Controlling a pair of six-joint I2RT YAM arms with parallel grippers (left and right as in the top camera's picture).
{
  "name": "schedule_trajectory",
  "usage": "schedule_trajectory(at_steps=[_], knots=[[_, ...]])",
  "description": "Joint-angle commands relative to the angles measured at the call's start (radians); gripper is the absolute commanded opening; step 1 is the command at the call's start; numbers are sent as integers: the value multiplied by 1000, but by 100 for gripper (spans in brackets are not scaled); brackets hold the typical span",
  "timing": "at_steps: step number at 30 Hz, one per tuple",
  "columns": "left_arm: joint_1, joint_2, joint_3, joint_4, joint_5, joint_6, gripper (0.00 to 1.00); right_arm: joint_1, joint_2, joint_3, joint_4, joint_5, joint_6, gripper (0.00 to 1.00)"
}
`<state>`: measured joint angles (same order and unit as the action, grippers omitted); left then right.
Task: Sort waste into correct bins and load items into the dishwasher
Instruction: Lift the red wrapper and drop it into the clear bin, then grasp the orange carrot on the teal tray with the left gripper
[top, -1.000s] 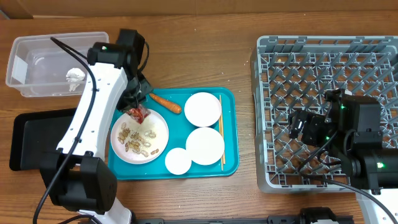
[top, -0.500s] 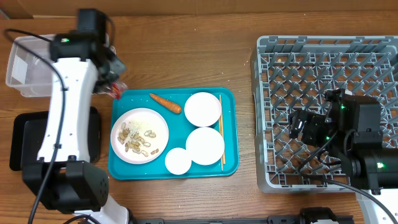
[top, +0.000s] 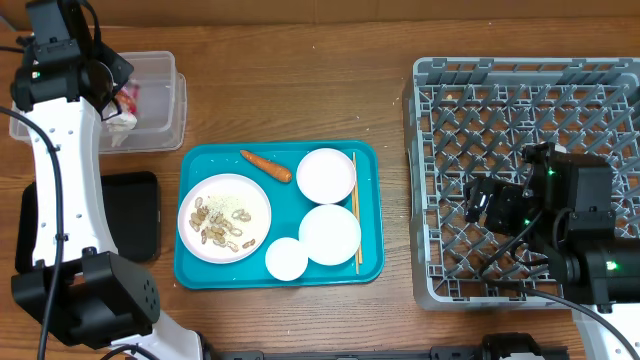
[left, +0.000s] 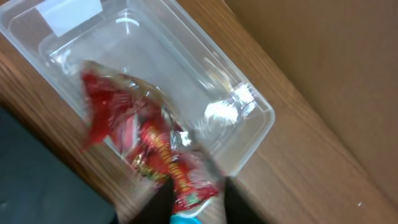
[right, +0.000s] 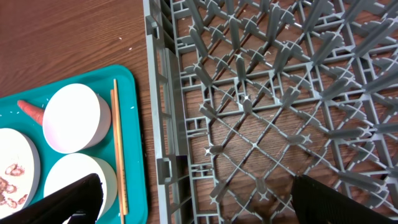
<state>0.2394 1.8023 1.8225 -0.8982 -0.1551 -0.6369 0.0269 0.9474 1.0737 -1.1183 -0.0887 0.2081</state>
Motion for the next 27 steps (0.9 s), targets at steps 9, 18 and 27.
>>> schedule_trajectory(at_steps=[9,18,27], knots=[[-5,11,28,-104,116,104,56,-1,-2,28,5,10,-6,100],[-116,-7,25,-448,235,239,59,-1,-2,28,5,10,-6,100],[-326,-6,-32,-466,233,95,66,-1,-2,28,4,10,-6,100]])
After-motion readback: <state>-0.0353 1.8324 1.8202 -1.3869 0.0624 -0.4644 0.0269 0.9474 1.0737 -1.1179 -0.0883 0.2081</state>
